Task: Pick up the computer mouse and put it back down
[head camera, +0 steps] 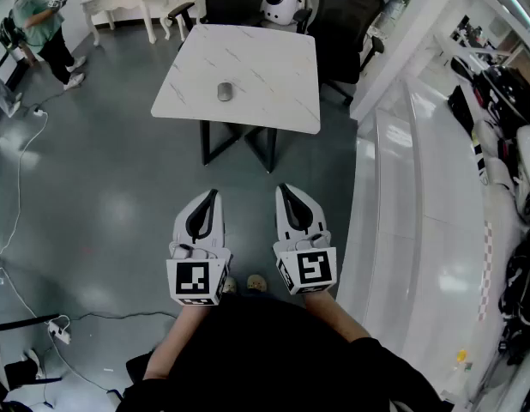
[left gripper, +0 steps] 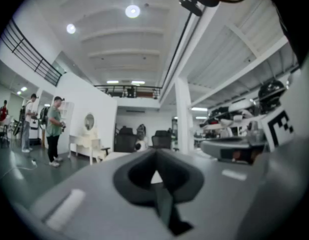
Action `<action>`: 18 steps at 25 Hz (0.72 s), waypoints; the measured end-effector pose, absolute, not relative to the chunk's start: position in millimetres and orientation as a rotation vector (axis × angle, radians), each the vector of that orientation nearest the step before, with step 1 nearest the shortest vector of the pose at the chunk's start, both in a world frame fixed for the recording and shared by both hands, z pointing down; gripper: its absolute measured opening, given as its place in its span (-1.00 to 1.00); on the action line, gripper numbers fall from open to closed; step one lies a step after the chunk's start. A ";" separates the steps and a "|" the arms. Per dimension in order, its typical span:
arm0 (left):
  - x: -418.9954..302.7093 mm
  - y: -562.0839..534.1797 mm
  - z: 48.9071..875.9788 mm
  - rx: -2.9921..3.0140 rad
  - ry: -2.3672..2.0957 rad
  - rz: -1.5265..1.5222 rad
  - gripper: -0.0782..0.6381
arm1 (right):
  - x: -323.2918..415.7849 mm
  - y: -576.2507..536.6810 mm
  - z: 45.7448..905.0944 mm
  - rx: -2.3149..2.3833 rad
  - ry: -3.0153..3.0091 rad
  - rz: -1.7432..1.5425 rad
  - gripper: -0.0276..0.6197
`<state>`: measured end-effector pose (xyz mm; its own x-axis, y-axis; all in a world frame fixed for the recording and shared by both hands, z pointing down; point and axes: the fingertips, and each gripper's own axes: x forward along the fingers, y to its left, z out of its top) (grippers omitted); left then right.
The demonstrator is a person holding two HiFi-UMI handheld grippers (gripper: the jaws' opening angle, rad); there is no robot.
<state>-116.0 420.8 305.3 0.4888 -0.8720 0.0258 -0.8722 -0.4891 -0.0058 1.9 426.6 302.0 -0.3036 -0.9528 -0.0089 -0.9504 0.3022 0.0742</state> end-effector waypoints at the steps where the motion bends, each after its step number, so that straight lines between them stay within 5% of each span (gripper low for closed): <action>1: -113.7 418.4 305.4 2.704 -1.586 0.041 -0.76 | 4.4 424.3 302.8 1.832 -2.509 -0.097 -0.86; 18: -75.5 374.4 310.7 2.691 -1.631 0.046 -0.76 | 49.5 389.6 313.9 1.801 -2.599 -0.090 -0.85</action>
